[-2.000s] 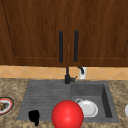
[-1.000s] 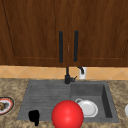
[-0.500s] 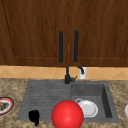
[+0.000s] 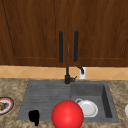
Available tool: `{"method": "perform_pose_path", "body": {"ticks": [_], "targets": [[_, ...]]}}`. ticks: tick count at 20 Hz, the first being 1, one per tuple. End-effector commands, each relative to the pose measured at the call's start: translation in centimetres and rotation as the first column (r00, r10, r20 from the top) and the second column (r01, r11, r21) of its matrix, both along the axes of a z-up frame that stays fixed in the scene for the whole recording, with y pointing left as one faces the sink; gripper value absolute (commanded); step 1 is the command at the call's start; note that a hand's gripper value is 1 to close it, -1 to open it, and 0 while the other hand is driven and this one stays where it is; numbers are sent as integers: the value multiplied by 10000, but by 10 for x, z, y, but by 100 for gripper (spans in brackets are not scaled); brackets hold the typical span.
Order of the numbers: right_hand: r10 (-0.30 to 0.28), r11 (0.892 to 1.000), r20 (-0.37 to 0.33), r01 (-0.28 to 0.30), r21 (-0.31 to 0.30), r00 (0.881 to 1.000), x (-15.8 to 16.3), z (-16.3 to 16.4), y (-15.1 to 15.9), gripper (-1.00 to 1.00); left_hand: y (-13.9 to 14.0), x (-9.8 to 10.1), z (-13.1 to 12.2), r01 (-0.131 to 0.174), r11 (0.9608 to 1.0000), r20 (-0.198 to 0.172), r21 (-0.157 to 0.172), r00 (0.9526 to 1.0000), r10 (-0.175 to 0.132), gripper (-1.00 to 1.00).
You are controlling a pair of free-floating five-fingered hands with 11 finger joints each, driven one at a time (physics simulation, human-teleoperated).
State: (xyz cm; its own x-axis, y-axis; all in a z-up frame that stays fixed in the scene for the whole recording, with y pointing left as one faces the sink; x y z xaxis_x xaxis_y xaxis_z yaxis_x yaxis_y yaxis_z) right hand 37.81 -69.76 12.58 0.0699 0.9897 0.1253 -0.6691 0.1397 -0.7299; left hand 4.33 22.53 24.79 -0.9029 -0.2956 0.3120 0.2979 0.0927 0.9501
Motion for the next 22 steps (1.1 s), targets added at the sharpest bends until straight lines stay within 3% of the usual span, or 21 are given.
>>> {"method": "perform_pose_path", "body": {"ticks": [1,4,8,19,20,22], "targets": [[469,9988,-190,-466,153,9987,0,-11,-17,-100,0,0,0,0,10000,0,0,10000,0,0],[453,9962,-728,-396,777,9963,-4,-12,-24,-100,0,0,0,0,10000,0,0,10000,0,0],[508,9946,-1172,-396,960,9918,-2,-14,-18,-100,0,0,0,0,10000,0,0,10000,0,0],[293,9968,-803,-232,758,9963,-10,-11,-12,-100,0,0,0,0,10000,0,0,10000,0,0],[292,9969,-696,-240,752,9971,-14,-10,-13,100,0,0,0,0,10000,0,0,10000,0,0],[251,9976,-67,-246,650,9997,-25,-1,-15,100,0,0,0,0,10000,0,0,10000,0,0]]}}
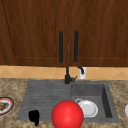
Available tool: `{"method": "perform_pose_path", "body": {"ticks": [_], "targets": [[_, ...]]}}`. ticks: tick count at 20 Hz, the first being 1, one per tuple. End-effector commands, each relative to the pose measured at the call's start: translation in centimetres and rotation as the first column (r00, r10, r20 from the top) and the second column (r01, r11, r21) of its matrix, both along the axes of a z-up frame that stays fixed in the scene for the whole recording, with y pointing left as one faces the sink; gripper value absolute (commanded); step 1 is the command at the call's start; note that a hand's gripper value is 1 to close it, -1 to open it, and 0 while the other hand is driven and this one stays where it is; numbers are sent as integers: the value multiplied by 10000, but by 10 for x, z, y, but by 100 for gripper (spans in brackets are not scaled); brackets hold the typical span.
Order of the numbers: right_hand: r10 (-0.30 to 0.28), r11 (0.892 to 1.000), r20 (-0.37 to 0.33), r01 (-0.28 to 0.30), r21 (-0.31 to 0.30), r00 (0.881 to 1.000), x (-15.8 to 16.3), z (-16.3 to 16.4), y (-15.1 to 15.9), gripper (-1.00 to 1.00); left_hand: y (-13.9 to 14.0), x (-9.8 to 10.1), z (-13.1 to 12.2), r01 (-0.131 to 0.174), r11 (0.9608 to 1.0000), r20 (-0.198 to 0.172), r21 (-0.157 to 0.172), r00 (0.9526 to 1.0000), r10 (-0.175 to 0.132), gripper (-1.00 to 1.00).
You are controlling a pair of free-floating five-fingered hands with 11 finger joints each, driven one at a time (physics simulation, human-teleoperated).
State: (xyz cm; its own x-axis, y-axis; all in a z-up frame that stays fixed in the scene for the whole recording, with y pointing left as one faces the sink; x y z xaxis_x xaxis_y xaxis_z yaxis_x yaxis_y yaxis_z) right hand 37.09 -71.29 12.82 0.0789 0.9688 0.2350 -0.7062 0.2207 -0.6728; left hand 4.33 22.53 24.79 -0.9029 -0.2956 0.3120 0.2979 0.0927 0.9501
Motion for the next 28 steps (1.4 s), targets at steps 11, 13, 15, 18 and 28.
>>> {"method": "perform_pose_path", "body": {"ticks": [11,13,15,18,28], "targets": [[-1192,9873,1526,1009,1224,9811,-9,41,-14,100,0,0,0,0,10000,0,0,10000,0,0],[-1088,9860,1066,937,1377,9883,-6,50,-20,100,0,0,0,0,10000,0,0,10000,0,0],[-911,9852,345,850,1491,9952,4,55,-19,100,0,0,0,0,10000,0,0,10000,0,0],[-741,9805,-368,796,1795,9966,18,63,-22,100,0,0,0,0,10000,0,0,10000,0,0],[446,9674,-1678,-6,2533,9848,45,66,-23,-100,0,0,0,0,10000,0,0,10000,0,0]]}}
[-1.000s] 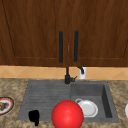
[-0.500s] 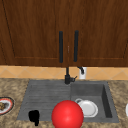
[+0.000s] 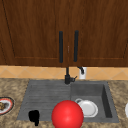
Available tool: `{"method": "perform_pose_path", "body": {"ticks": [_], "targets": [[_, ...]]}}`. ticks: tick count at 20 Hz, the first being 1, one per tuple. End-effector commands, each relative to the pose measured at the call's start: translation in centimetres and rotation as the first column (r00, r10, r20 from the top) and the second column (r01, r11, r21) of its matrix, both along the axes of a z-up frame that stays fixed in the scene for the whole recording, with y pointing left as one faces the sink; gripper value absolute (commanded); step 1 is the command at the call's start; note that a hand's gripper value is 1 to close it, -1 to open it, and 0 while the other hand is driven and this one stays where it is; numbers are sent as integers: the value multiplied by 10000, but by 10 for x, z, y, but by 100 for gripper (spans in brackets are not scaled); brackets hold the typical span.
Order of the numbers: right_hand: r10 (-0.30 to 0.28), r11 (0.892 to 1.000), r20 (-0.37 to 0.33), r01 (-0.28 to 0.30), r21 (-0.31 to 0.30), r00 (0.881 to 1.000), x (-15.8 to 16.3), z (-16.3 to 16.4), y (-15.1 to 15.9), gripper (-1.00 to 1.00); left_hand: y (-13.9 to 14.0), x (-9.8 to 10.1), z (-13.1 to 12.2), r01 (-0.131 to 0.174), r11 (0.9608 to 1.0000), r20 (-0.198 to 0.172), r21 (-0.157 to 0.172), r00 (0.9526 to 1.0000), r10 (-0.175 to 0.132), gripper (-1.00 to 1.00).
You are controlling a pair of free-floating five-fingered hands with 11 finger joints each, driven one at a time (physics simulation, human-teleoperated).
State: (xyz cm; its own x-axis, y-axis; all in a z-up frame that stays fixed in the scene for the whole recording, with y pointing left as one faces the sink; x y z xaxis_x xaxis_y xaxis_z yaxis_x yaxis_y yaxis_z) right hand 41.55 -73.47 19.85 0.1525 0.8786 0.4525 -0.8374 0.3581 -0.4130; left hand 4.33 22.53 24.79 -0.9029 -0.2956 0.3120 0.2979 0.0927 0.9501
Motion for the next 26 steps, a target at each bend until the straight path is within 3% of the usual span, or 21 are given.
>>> {"method": "perform_pose_path", "body": {"ticks": [1,3,6,12,15,18,21,26], "targets": [[-157,9999,649,157,4,9978,2,-7,-3,-100,0,0,0,0,10000,0,0,10000,0,0],[-199,9998,919,198,19,9956,0,-7,1,-100,0,0,0,0,10000,0,0,10000,0,0],[-37,10000,310,38,-16,9995,-1,-6,5,-100,0,0,0,0,10000,0,0,10000,0,0],[-406,9992,867,408,-6,9954,3,-8,1,-100,0,0,0,0,10000,0,0,10000,0,0],[-266,9996,1379,273,-35,9901,-11,-8,-3,-100,0,0,0,0,10000,0,0,10000,0,0],[-524,9986,2097,515,96,9764,-30,-7,-12,-100,0,0,0,0,10000,0,0,10000,0,0],[-855,9961,2829,882,33,9553,-44,-1,-15,-100,0,0,0,0,10000,0,0,10000,0,0],[-1433,9886,3231,1504,30,9355,-83,8,-19,-100,0,0,0,0,10000,0,0,10000,0,0]]}}
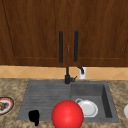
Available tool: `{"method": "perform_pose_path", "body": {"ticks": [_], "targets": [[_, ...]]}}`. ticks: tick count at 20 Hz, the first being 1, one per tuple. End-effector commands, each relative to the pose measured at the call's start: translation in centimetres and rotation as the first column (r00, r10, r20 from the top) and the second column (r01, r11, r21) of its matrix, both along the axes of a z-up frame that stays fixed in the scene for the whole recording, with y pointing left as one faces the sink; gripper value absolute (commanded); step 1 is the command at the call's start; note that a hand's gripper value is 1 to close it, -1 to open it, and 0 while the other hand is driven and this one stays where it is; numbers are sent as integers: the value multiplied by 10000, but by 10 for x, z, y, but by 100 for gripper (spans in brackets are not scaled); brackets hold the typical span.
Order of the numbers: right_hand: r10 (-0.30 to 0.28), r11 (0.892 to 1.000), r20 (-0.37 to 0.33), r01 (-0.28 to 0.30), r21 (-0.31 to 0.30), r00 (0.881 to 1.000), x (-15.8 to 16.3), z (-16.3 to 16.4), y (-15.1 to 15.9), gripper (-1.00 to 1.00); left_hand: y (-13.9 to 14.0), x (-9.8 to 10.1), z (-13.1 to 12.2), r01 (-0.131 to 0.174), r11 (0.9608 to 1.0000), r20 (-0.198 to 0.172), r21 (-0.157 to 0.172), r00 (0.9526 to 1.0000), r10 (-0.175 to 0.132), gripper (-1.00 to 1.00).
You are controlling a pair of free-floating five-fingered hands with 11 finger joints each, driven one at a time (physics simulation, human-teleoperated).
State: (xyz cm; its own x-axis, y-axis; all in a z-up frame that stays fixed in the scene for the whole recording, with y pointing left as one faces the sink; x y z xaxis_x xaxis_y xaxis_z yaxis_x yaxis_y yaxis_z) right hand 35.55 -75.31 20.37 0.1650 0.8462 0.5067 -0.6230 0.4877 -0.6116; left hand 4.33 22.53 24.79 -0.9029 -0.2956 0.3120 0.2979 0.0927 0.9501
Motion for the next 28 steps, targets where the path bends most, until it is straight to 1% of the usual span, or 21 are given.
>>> {"method": "perform_pose_path", "body": {"ticks": [1,2,4,7,10,14,16,21,23,25,28], "targets": [[16,9990,537,8,-449,9986,-29,2,0,-100,0,0,0,0,10000,0,0,10000,0,0],[-5,9984,554,36,-562,9985,-34,1,1,-100,0,0,0,0,10000,0,0,10000,0,0],[31,9962,762,36,-867,9971,-37,-6,15,-100,0,0,0,0,10000,0,0,10000,0,0],[127,9883,903,12,-1523,9958,-30,-20,28,-100,0,0,0,0,10000,0,0,10000,0,0],[314,9834,933,-141,-1811,9951,-32,-34,37,-100,0,0,0,0,10000,0,0,10000,0,0],[615,9811,953,-426,-1885,9935,-32,-48,43,-100,0,0,0,0,10000,0,0,10000,0,0],[868,9822,1134,-659,-1762,9897,-33,-55,40,-100,0,0,0,0,10000,0,0,10000,0,0],[1231,9821,1428,-999,-1600,9821,-33,-68,42,-100,0,0,0,0,10000,0,0,10000,0,0],[1327,9796,1290,-1102,-1681,9827,-34,-69,42,-100,0,0,0,0,10000,0,0,10000,0,0],[1280,9811,1065,-1102,-1589,9860,-38,-71,50,-100,0,0,0,0,10000,0,0,10000,0,0],[1022,9810,865,-860,-1737,9910,-36,-71,61,-100,0,0,0,0,10000,0,0,10000,0,0]]}}
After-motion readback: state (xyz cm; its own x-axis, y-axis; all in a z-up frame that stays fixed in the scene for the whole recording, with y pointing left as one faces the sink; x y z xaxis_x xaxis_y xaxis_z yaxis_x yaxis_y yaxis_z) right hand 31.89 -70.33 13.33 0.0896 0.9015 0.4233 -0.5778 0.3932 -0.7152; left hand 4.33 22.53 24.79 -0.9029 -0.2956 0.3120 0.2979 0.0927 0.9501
